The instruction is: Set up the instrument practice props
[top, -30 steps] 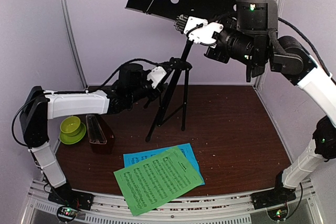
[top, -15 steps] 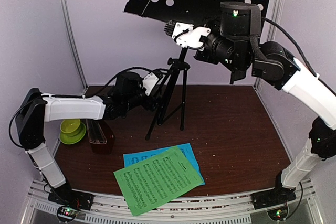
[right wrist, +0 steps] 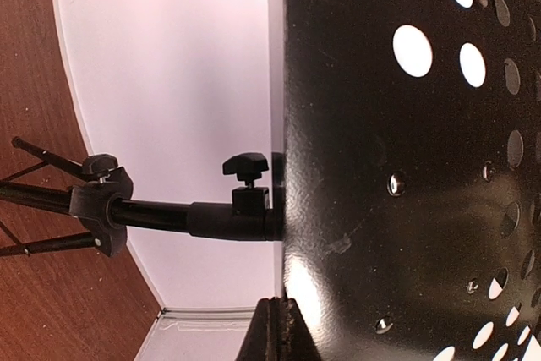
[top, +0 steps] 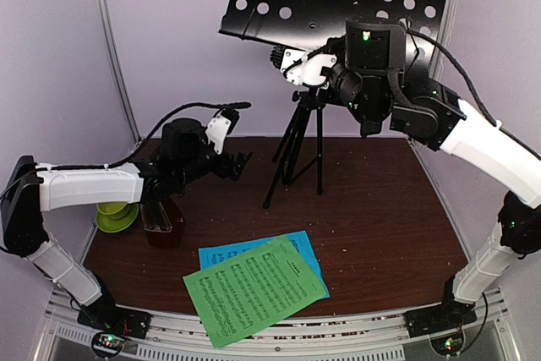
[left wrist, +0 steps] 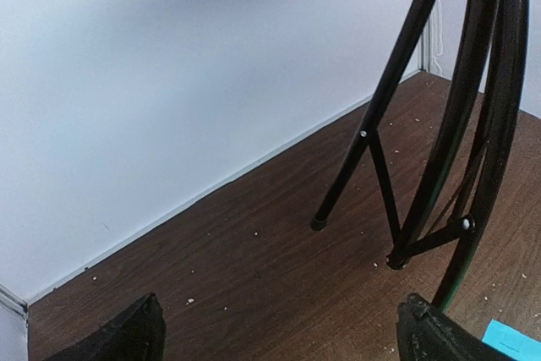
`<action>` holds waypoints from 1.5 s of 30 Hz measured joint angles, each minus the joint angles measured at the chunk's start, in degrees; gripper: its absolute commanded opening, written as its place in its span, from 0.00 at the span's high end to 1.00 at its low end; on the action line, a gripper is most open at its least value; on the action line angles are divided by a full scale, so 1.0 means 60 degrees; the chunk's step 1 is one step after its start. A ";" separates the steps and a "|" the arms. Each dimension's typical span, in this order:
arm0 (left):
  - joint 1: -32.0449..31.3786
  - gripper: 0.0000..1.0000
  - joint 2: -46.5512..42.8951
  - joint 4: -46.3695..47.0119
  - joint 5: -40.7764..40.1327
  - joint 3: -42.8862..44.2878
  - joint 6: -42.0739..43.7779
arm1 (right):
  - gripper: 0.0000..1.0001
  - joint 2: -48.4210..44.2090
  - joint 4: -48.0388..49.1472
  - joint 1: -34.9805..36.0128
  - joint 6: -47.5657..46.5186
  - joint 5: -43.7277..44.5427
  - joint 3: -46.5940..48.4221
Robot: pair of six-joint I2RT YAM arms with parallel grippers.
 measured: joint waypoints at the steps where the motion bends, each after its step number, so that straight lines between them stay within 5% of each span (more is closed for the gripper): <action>1: 0.0000 0.02 -0.0135 -0.0004 -0.0022 -0.0124 -0.0073 | 1.00 0.0000 -0.0004 -0.0018 -0.0015 0.0004 -0.0091; 15: 0.0000 0.02 -0.1297 -0.0295 -0.0455 -0.1322 -0.0852 | 1.00 0.0062 -0.0747 -0.0113 -0.0157 -0.0073 -0.0368; 41: 0.0000 0.02 -0.1512 -0.0565 -0.0597 -0.1647 -0.1151 | 0.59 0.0062 0.0219 0.0215 -0.0113 -0.0033 -0.0554; 45: 0.0000 0.02 -0.1512 -0.0565 -0.0594 -0.1647 -0.1137 | 0.43 0.0047 0.0353 0.0273 -0.0102 0.0047 -0.0594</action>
